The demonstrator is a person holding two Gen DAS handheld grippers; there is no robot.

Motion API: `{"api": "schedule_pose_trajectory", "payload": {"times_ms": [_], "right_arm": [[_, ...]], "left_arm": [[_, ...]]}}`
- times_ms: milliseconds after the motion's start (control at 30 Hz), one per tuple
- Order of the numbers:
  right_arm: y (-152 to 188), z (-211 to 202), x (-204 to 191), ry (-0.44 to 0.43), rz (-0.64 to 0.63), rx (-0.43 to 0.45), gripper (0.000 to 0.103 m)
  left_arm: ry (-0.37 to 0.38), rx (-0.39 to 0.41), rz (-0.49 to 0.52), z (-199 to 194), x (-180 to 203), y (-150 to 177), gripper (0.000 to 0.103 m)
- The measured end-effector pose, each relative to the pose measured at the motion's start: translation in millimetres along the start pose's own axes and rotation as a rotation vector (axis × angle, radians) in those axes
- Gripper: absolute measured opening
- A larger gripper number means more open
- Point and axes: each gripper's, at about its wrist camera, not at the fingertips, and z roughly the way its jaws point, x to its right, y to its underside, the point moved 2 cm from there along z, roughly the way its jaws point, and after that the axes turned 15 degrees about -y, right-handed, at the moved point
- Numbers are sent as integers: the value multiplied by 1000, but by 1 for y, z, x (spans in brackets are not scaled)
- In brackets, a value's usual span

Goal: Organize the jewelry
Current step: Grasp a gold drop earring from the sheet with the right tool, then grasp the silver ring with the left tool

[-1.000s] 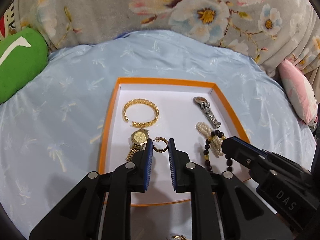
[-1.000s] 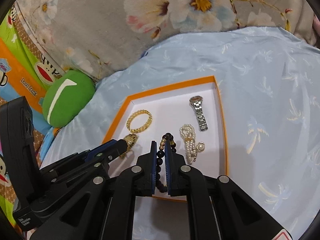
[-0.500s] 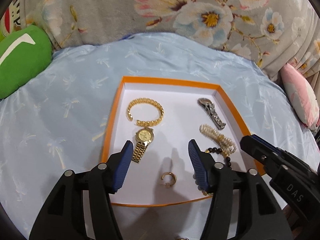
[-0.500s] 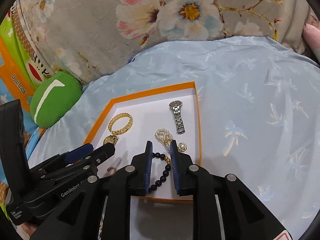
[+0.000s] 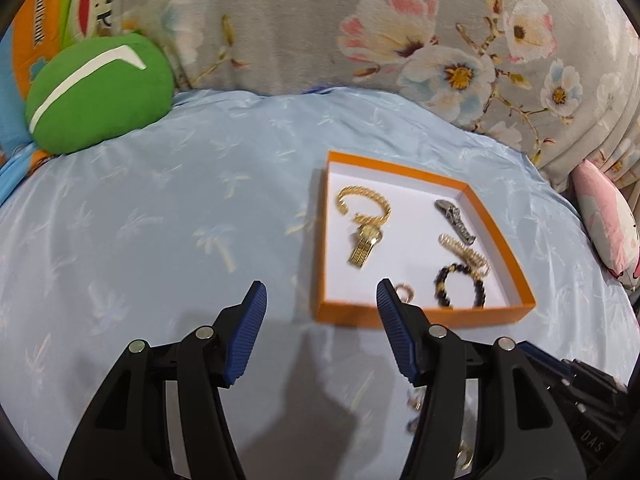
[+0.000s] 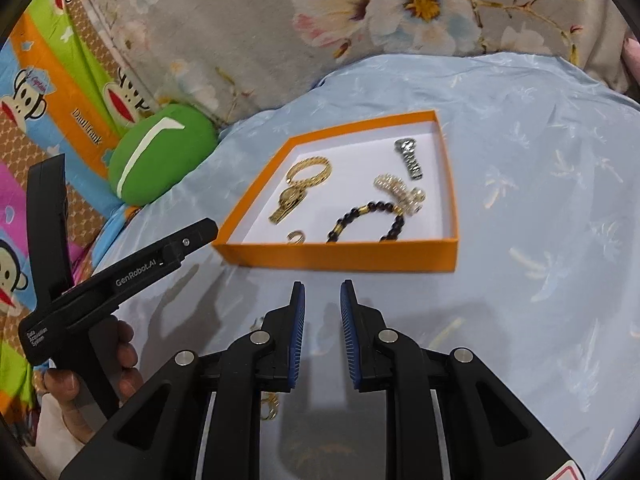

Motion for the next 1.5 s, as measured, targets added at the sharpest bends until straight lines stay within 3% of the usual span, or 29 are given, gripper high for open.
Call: {"api": "schedule_pose_trajectory", "payload": {"times_ms": [233, 467, 533, 600, 867, 1067, 1300, 1500], "right_arm": [[17, 22, -24, -23, -42, -92, 19], [15, 37, -23, 5, -39, -135, 19], [16, 41, -23, 12, -41, -154, 15], [17, 42, -24, 7, -46, -160, 5], [13, 25, -21, -4, -28, -69, 5], [10, 7, -11, 36, 5, -3, 5], [14, -7, 1, 68, 39, 17, 5], [19, -14, 6, 73, 61, 25, 5]], "left_arm": [[-31, -72, 2, -4, -18, 28, 55], [-25, -77, 7, -5, -19, 31, 55], [-24, -75, 8, -6, -20, 32, 55], [-20, -81, 9, -6, -19, 32, 55], [-10, -83, 16, -7, -17, 33, 55], [52, -93, 51, -16, -6, 43, 55], [117, -96, 142, -35, 25, 62, 55], [94, -119, 194, -31, 49, 67, 55]]}}
